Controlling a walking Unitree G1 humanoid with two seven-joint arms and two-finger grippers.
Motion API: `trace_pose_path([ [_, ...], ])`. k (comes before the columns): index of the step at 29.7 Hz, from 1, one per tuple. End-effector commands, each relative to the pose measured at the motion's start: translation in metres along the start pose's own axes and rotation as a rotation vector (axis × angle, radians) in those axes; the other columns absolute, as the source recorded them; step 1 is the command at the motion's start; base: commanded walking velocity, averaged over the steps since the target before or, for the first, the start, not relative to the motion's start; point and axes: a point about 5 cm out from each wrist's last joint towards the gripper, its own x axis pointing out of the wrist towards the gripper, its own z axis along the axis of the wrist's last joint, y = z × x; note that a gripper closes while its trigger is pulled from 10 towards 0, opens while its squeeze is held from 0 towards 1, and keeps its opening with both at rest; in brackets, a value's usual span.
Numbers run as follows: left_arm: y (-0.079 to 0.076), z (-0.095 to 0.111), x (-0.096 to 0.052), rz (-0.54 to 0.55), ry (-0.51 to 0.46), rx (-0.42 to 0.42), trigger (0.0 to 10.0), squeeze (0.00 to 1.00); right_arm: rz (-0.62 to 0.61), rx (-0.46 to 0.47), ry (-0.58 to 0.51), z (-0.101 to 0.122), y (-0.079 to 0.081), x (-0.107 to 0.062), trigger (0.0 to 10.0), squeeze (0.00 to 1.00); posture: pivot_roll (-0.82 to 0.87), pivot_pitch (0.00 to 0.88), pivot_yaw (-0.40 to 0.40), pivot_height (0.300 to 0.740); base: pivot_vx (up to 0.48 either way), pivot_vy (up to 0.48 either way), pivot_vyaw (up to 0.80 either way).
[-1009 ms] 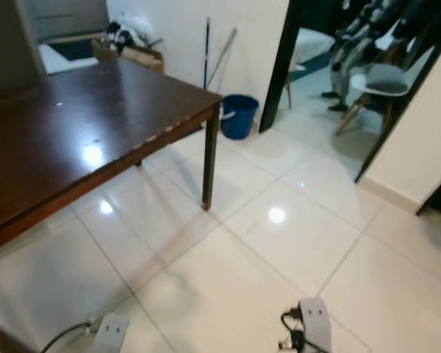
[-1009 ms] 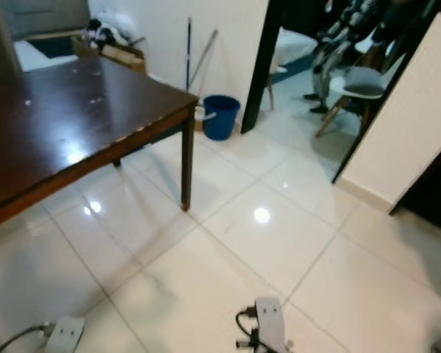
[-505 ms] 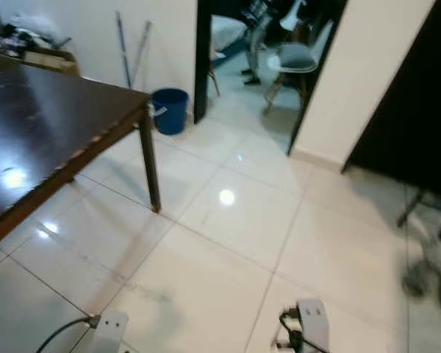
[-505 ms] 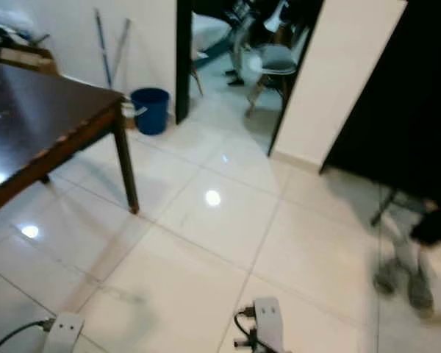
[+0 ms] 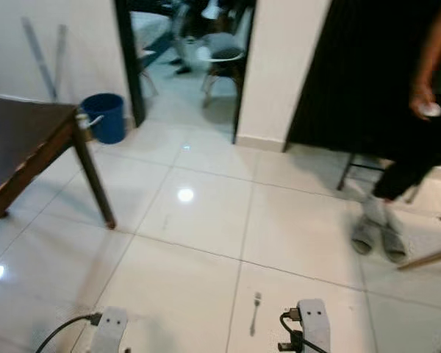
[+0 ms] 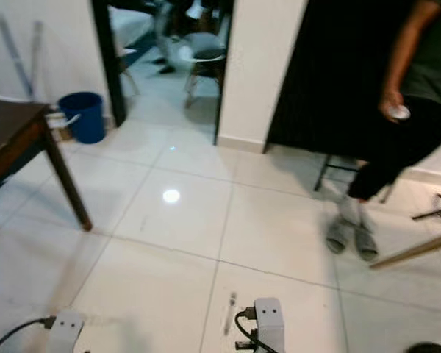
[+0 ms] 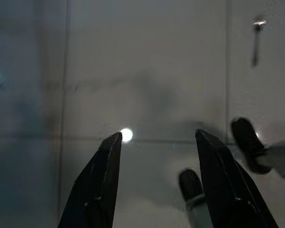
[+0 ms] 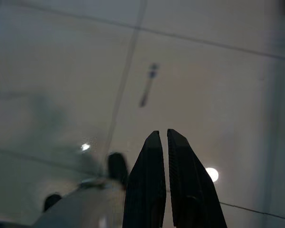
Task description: Setting the table
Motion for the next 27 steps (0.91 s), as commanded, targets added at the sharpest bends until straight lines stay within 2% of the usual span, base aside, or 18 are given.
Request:
trace_pose_path([
  [1, 0.0021, -0.0168, -0.0049, 0.003, 0.055, -0.001, 10.0, 0.00, 0.003, 0.010, 0.026, -0.0076, 0.0036, -0.0022, 10.0, 0.00, -0.04, 0.000, 0.059, 0.740, 0.000, 0.000, -0.77],
  [27, 0.0020, -0.0201, -0.0060, 0.001, 0.064, 0.006, 10.0, 0.00, 0.002, 0.003, 0.024, -0.0066, 0.0036, -0.0017, 10.0, 0.00, -0.04, 0.000, 0.061, 0.740, 0.000, 0.000, -0.77],
])
